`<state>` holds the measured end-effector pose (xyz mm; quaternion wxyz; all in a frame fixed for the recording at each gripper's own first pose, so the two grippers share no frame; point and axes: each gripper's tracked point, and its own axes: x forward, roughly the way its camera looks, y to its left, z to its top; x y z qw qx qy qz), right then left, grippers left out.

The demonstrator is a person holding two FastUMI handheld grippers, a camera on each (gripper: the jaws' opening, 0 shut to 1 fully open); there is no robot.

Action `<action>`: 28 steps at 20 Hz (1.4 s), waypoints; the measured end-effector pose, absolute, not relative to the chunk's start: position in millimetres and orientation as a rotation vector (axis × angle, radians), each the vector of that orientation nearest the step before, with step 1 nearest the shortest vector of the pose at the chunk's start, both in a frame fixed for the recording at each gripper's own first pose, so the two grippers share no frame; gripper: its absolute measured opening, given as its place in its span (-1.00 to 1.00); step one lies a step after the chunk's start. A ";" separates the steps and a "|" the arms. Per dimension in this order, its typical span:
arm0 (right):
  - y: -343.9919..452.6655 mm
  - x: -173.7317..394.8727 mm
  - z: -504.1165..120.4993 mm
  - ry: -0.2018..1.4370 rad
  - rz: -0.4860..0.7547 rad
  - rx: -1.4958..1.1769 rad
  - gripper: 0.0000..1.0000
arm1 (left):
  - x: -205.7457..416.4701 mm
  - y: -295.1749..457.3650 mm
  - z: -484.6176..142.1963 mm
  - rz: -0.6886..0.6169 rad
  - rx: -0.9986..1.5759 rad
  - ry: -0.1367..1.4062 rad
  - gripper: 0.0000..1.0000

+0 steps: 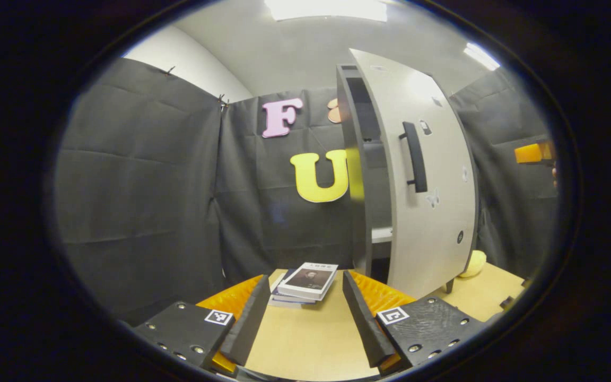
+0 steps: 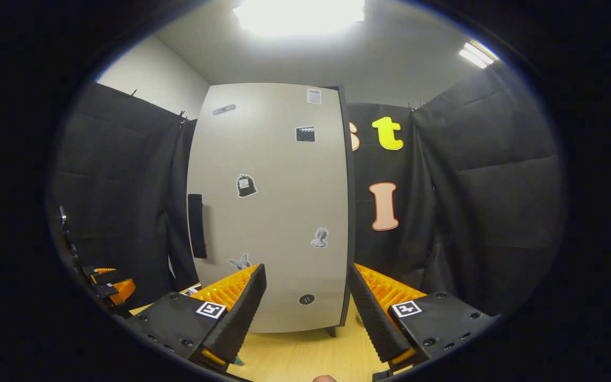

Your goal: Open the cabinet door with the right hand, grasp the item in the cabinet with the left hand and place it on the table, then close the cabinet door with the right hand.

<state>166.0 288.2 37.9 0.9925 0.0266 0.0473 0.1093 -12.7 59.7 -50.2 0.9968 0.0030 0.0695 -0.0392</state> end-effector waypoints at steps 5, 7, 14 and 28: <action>239.9 167.7 40.5 0.081 0.182 0.062 0.86 | -10.5 19.8 -30.8 -0.094 -0.001 0.120 0.66; 222.8 168.5 38.8 0.078 0.169 0.064 0.94 | -9.8 5.9 -23.3 -0.102 0.006 0.106 0.66; 167.0 167.0 26.1 0.084 0.105 0.099 0.94 | -4.5 -38.3 -9.1 -0.142 0.001 0.088 0.66; 137.5 170.0 8.6 0.092 0.061 0.136 0.95 | 0.9 -52.0 0.0 -0.140 -0.007 0.078 0.66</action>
